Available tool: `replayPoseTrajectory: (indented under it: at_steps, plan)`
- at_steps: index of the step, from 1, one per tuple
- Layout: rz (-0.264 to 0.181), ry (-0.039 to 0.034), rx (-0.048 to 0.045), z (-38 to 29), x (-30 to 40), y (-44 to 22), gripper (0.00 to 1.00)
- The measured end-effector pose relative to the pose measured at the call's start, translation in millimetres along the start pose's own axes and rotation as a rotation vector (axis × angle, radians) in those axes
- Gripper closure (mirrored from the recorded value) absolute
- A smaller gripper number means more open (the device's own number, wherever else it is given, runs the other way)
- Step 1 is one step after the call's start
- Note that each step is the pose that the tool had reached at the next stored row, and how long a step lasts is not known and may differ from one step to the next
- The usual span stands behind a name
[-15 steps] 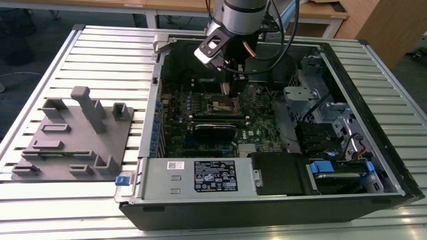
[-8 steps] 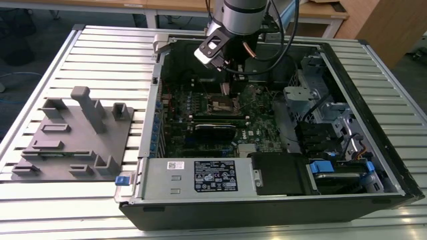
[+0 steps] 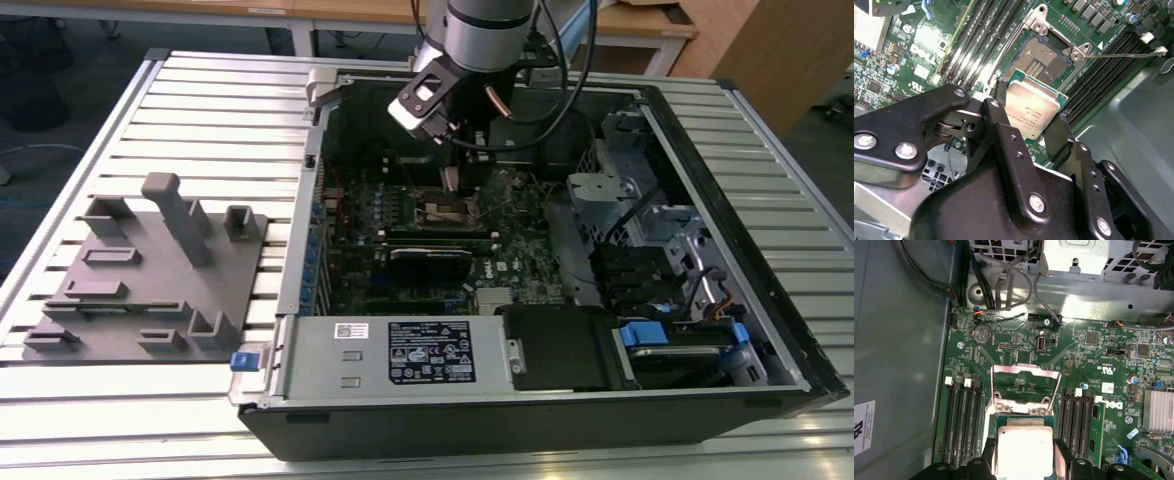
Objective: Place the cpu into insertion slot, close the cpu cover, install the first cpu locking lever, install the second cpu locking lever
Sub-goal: 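Place the cpu into insertion slot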
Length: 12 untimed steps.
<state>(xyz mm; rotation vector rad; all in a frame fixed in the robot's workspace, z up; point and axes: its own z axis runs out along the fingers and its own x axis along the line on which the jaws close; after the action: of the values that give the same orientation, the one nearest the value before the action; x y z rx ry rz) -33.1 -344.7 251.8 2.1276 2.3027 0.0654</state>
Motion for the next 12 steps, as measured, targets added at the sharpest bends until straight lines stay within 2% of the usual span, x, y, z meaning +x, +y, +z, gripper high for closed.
replayPoseTrajectory:
  at_steps: [5, 12]
  plan:
    - [0.001, 0.0000, 0.0000, 4.5, 0.0, -1.8, 0.46]
    - [0.024, -0.0005, -0.0005, 8.8, -0.1, -2.5, 0.46]
